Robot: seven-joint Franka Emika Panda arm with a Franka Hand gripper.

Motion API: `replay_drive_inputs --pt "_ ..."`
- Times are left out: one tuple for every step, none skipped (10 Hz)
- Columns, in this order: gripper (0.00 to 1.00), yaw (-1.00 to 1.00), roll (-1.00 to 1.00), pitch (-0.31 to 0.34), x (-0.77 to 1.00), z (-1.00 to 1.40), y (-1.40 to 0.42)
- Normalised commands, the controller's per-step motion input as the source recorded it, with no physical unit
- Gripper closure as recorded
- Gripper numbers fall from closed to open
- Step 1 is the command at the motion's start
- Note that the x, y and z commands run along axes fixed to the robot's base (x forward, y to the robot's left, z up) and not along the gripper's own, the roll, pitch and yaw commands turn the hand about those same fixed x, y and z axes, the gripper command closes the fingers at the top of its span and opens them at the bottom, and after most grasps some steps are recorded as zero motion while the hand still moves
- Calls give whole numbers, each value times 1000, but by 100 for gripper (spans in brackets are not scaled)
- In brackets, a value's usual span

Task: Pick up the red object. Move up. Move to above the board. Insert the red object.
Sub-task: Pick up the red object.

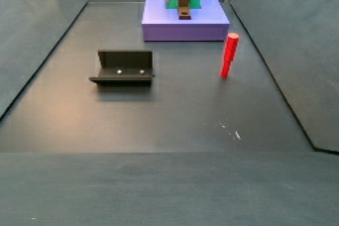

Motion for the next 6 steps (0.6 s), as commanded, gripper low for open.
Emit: replay_drive_inputs --pt "0 0 -99 -136 -254 -337 0" --pt "0 0 -23 -187 -443 -311 0" --pt "0 23 0 -171 -354 -271 -340" --pt "0 37 59 -150 -363 -223 -431" --pt "0 0 90 -140 -463 -134 -380" --pt "0 0 49 -131 -337 -160 -397"
